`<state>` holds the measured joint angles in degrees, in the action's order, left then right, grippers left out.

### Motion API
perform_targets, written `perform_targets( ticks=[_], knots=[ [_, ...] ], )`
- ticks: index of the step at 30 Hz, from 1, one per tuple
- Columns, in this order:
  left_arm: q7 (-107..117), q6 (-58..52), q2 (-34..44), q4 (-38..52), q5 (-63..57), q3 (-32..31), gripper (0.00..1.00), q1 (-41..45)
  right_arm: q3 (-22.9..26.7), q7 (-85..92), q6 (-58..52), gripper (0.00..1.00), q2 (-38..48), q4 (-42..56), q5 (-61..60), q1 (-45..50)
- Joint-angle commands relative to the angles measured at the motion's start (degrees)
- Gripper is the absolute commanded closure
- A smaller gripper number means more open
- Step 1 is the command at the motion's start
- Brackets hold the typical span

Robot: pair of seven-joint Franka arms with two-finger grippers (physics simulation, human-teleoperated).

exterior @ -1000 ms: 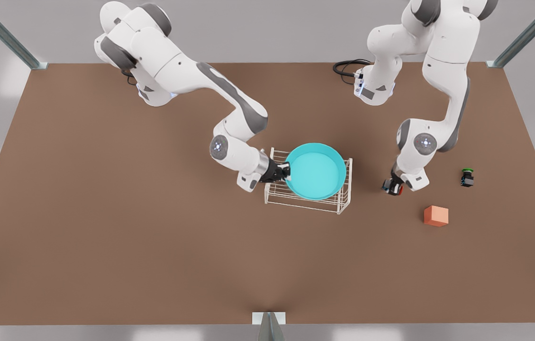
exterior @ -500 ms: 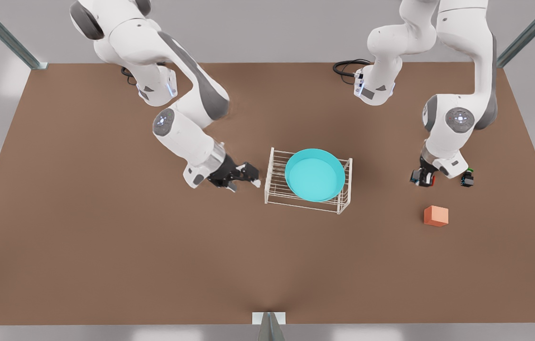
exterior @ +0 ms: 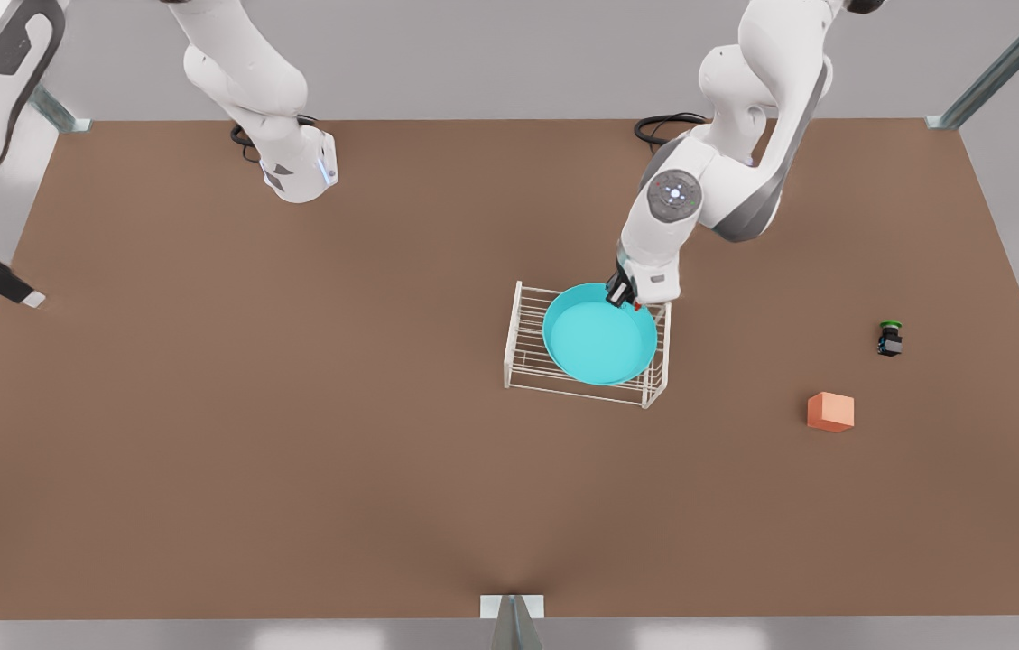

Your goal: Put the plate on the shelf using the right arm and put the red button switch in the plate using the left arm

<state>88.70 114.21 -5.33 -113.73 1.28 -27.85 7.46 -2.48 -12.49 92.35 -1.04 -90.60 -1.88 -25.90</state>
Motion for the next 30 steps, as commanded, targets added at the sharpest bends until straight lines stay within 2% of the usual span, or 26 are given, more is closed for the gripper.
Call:
perform_targets(
  ticks=[1, 4, 10, 11, 12, 13, 16, 18, 24, 27, 30],
  knots=[
    [17.2, -1.3, -3.0, 2.5, -0.1, -0.2, 0.52, -2.1, 0.3, 12.1, -4.2, 0.0, -0.5, 1.1, 0.0, 22.2],
    [17.9, -1.3, -6.6, 6.3, -3.0, -0.2, 0.52, -1.2, -0.1, 12.2, -4.2, 0.0, -0.7, 1.1, 0.4, 22.4],
    [17.9, -0.3, -7.9, 6.5, -4.4, -0.2, 0.52, -1.1, -0.3, 12.1, -4.1, 0.0, -0.7, 1.2, 0.7, 22.6],
    [17.9, -0.3, -7.9, 6.5, -5.1, -0.2, 0.47, -1.0, -0.3, 12.2, -3.8, 0.0, -0.7, 1.2, 0.7, 22.6],
    [17.7, -0.3, -8.3, 6.5, -5.4, -0.2, 0.1, -0.9, -0.3, 12.2, -3.8, 0.0, -0.7, 1.2, 0.7, 22.6],
    [17.7, -0.3, -8.4, 6.5, -5.5, -0.1, 0.0, -0.9, -0.3, 12.2, -3.8, 0.0, -0.7, 1.2, 0.6, 22.6],
    [17.7, -0.6, -8.1, 6.8, -5.6, -0.1, 0.0, -0.9, -0.4, 12.3, -3.8, 0.0, -0.7, 1.1, 0.6, 22.6],
    [16.6, -1.2, -6.6, 7.6, -10.2, 0.6, 0.0, -1.8, -0.4, 12.3, -3.8, 0.0, -0.8, 1.2, 0.7, 22.7],
    [-50.4, -7.9, 2.1, 6.6, -5.3, 2.4, 0.0, -17.4, -0.3, 12.3, -3.8, 0.0, -0.8, 1.2, 0.6, 22.6],
    [-59.5, -14.1, 0.8, 12.4, -4.3, 3.8, 0.0, -19.2, -0.3, 12.2, -3.8, 0.0, -0.7, 1.2, 0.6, 22.6],
    [-59.5, -14.3, -0.2, 13.0, -4.2, 3.6, 0.0, -19.1, -0.3, 12.2, -3.6, 0.0, -1.7, 1.2, 0.8, 23.5]
  ],
)
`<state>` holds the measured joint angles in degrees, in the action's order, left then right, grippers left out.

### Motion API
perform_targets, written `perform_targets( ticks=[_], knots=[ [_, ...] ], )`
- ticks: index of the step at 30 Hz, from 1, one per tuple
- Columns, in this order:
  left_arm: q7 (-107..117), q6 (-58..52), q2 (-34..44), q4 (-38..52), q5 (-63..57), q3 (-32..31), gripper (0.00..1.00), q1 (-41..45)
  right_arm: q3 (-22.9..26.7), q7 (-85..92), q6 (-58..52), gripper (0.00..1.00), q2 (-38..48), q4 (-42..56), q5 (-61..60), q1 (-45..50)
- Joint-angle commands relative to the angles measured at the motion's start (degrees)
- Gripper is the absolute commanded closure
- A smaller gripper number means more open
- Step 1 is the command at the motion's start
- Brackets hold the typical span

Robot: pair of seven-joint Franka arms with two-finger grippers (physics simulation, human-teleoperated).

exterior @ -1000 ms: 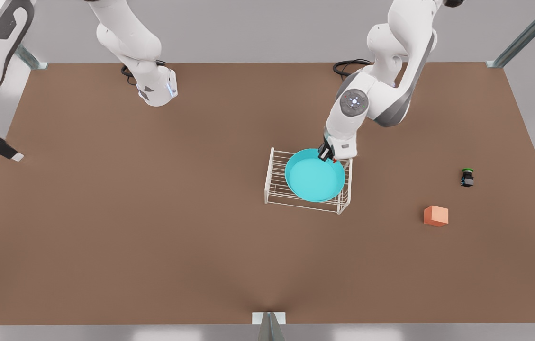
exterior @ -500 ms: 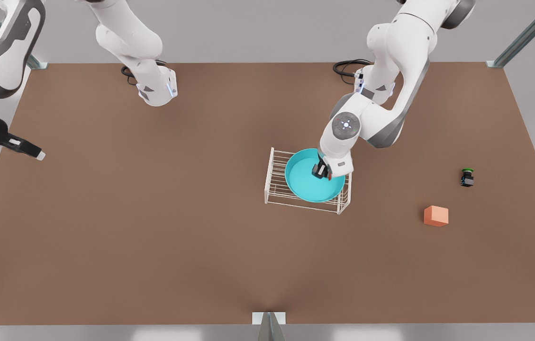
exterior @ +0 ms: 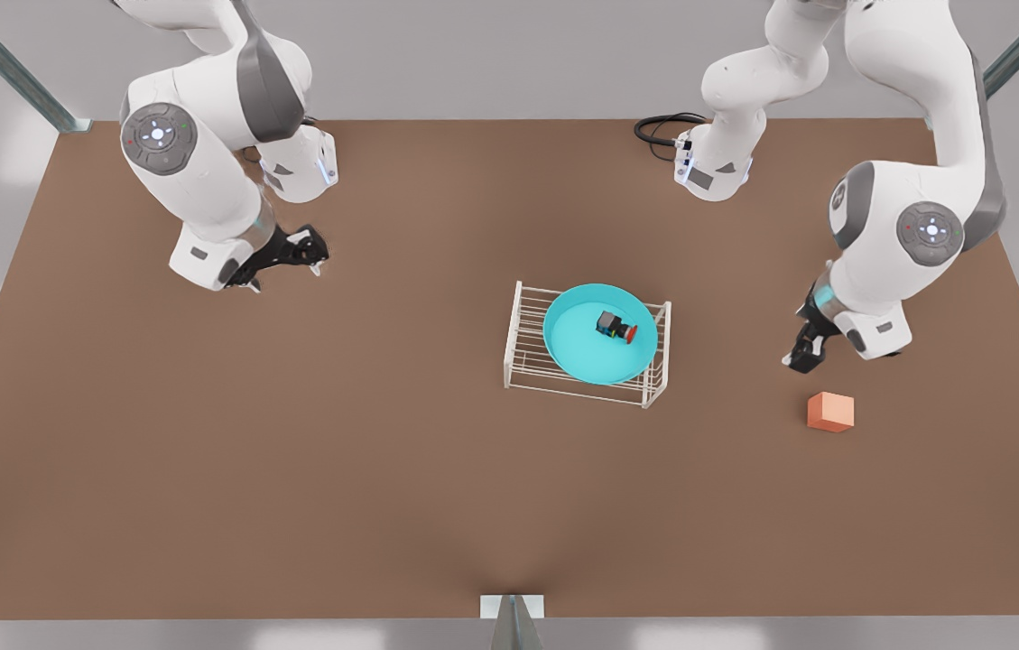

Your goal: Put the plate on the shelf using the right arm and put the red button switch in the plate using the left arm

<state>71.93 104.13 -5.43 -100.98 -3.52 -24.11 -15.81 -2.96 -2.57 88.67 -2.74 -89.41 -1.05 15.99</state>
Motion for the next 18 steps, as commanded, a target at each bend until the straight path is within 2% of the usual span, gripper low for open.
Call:
perform_targets(
  ticks=[1, 8, 11, 13, 18],
  knots=[
    [-42.7, -4.2, -0.2, 0.4, 0.5, -0.1, 0.0, 4.1, 0.0, 2.3, 0.1, 0.0, -0.7, 0.0, 0.7, -18.1],
    [-42.3, -4.2, -0.6, 0.7, 0.6, -0.1, 0.0, 4.3, -0.1, 1.8, 0.0, 0.0, -0.8, 0.9, 3.6, -17.7],
    [-42.0, -4.5, -1.2, 1.8, 0.8, -0.1, 0.0, 4.4, 0.2, 2.0, 2.7, 0.0, -5.6, 3.2, 3.4, -17.9],
    [-42.1, -4.4, -1.3, 1.8, 0.8, -0.1, 0.0, 4.3, 0.2, 1.8, 1.5, 0.0, -14.9, 11.5, 1.2, -17.8],
    [-42.1, -4.4, -1.3, 2.0, 0.9, -0.1, 0.0, 4.2, 0.3, 1.6, 1.6, 0.0, -15.9, 12.9, -0.7, -18.3]
  ],
)
